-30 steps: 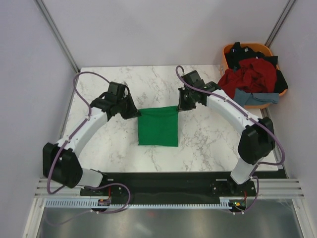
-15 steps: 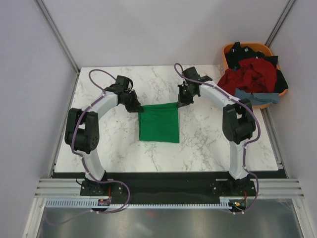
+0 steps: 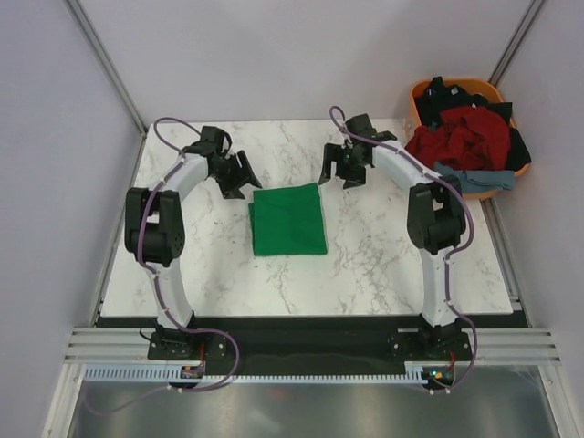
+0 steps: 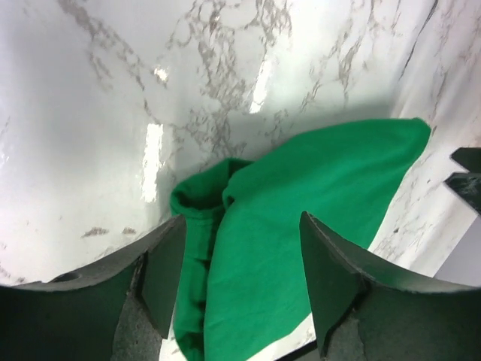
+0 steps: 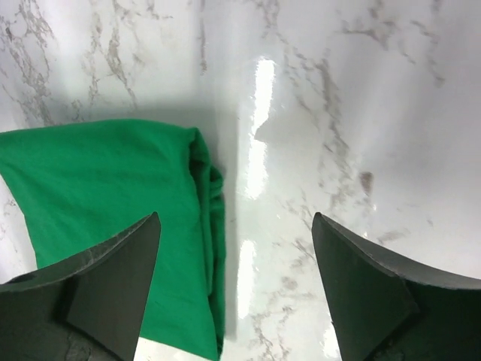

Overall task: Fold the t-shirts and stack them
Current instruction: Fold the tshirt, then neatly place the folded tshirt to the corner

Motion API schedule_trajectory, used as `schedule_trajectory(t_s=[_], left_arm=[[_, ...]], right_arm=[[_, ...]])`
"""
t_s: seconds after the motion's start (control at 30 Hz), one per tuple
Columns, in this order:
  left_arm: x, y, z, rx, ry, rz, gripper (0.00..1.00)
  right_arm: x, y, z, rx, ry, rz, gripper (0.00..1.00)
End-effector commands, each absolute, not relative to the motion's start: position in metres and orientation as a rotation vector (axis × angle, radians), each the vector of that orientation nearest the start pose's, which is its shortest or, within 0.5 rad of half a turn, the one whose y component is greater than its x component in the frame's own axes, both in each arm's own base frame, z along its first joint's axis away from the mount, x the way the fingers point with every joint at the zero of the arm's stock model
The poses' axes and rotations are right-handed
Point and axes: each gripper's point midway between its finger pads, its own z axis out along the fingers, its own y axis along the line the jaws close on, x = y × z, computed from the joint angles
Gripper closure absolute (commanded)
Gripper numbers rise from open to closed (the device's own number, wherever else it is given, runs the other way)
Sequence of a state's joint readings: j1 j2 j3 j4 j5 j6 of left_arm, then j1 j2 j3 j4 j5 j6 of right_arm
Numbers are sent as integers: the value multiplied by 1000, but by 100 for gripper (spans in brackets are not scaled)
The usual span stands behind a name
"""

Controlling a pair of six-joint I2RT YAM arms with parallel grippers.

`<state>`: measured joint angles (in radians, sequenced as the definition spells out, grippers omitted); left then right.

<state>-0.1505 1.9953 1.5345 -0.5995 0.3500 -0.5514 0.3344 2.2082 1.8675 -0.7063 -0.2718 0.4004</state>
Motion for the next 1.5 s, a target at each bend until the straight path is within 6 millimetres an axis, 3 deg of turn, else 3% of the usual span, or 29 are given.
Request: schedule_trajectory(t_s=[0.0, 0.03, 0.07, 0.1, 0.13, 0.17, 0.2, 0.23, 0.27, 0.3, 0.37, 0.43, 0.53, 0.7, 0.77, 0.87, 0.93, 0.97, 1.0, 1.07, 1.13, 1.17, 1.2, 1.23, 1.3, 1.33, 1.37, 1.47], left_arm=[[430, -144, 111, -312, 2648, -666, 29], [427, -140, 114, -317, 2634, -637, 27], [420, -134, 121, -316, 2601, -605, 26], [416, -132, 121, -310, 2595, -598, 26], [411, -131, 122, -303, 2587, -599, 25], [400, -132, 118, -295, 2594, -616, 25], [400, -135, 120, -275, 2566, -641, 25], [396, -136, 117, -270, 2565, -653, 25], [386, -136, 106, -276, 2589, -656, 25], [388, -136, 110, -263, 2552, -665, 25], [377, -135, 94, -272, 2573, -668, 25], [379, -139, 89, -268, 2548, -691, 25], [376, -147, 72, -261, 2555, -733, 24], [380, -160, 56, -247, 2556, -768, 24], [381, -162, 40, -262, 2594, -751, 25], [381, -167, 20, -284, 2629, -765, 33], [381, -171, 13, -301, 2641, -780, 49], [382, -173, 9, -306, 2649, -794, 57], [385, -174, 10, -306, 2642, -800, 77], [398, -172, 17, -316, 2618, -767, 96], [402, -162, 16, -316, 2663, -685, 98], [422, -158, 31, -299, 2630, -631, 98], [421, -148, 25, -271, 2682, -566, 98], [445, -138, 41, -252, 2636, -477, 98], [461, -118, 42, -194, 2641, -345, 98], [461, -101, 29, -205, 2699, -266, 98], [485, -85, 42, -207, 2647, -167, 98], [519, -31, 40, -232, 2615, 52, 98]], right_arm=[[463, 211, 139, -24, 2563, 574, 10], [450, 205, 132, -19, 2590, 547, 10], [443, 200, 155, -16, 2539, 544, 9], [434, 196, 159, -6, 2531, 542, 9], [410, 190, 138, 30, 2593, 547, 9], [402, 192, 163, 23, 2504, 596, 8], [388, 195, 162, 27, 2501, 647, 7], [363, 191, 136, 48, 2560, 651, 7], [352, 195, 151, 42, 2504, 690, 5], [331, 192, 133, 50, 2549, 683, 4], [310, 194, 140, 28, 2527, 702, 3], [289, 189, 125, 36, 2560, 698, 3], [267, 185, 128, 34, 2535, 732, 2], [246, 181, 125, 26, 2527, 767, 2], [240, 180, 120, 26, 2528, 773, 2], [234, 180, 113, 13, 2531, 789, 2], [230, 176, 101, 2, 2553, 764, 2], [230, 175, 98, -7, 2555, 759, 2], [228, 174, 93, -14, 2567, 754, 2], [223, 172, 81, -32, 2597, 739, 2], [218, 173, 74, -39, 2620, 752, 2], [219, 174, 74, -41, 2612, 763, 2], [218, 175, 74, -41, 2611, 774, 2], [218, 177, 76, -49, 2600, 792, 2], [219, 179, 78, -47, 2591, 806, 2], [218, 180, 79, -51, 2587, 816, 2], [218, 182, 81, -59, 2580, 835, 2], [219, 188, 90, -81, 2550, 884, 2]])
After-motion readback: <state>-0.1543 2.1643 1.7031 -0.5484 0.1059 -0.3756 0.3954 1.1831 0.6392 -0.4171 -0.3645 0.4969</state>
